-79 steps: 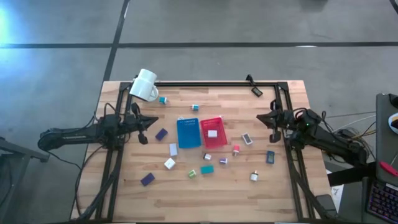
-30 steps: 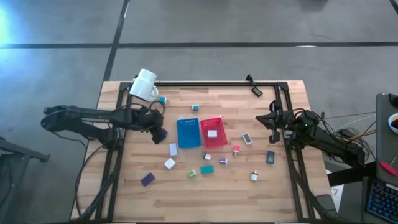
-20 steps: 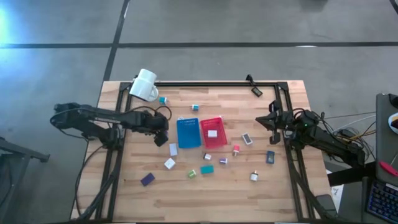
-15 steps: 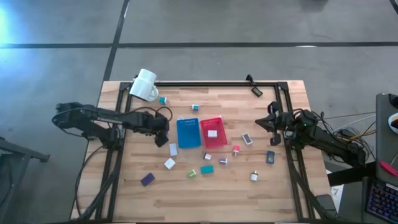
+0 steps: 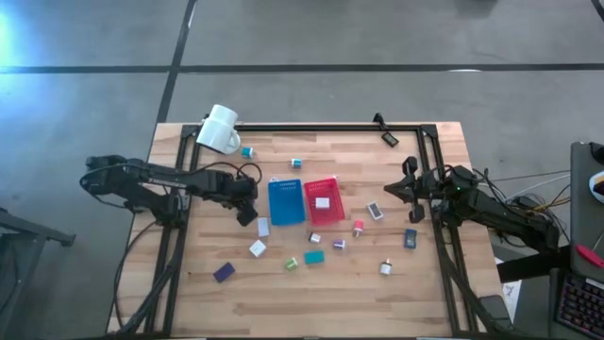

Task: Pick & Place Office items
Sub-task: Put the top purple digital clock into the blue bin

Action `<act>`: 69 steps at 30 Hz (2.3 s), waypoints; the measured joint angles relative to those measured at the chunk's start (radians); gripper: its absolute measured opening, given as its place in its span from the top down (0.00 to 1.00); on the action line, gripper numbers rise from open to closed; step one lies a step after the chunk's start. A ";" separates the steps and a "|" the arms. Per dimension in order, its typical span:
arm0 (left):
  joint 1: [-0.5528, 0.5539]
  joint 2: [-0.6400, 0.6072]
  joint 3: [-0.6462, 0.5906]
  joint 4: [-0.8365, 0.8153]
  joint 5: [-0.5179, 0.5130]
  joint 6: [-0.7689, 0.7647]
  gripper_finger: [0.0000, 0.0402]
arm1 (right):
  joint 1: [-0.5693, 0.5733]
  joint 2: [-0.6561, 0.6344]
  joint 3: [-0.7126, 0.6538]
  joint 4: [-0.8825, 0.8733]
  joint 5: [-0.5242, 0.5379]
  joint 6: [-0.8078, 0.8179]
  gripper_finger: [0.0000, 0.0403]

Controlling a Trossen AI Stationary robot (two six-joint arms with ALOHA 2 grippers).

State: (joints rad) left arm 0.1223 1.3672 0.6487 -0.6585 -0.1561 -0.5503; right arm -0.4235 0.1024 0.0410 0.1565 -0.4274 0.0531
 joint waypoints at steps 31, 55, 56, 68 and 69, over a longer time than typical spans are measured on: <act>0.009 0.123 0.005 0.092 0.047 0.116 0.63 | 0.000 0.012 0.000 0.013 0.011 -0.006 0.98; -0.042 -0.712 -0.161 0.428 0.037 0.431 0.63 | 0.000 0.012 0.000 0.013 0.011 -0.047 0.98; -0.040 -0.755 -0.185 0.467 0.036 0.443 0.63 | 0.000 0.012 0.000 0.013 0.011 -0.052 0.98; -0.041 -1.103 -0.471 0.766 0.048 0.580 0.63 | 0.000 0.011 0.000 0.019 0.061 -0.065 0.98; -0.041 -1.121 -0.489 0.770 0.053 0.577 0.63 | 0.000 0.011 0.000 0.019 0.067 -0.065 0.98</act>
State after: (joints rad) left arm 0.0811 0.2464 0.1602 0.1113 -0.1030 0.0267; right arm -0.4236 0.1137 0.0410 0.1755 -0.3600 -0.0116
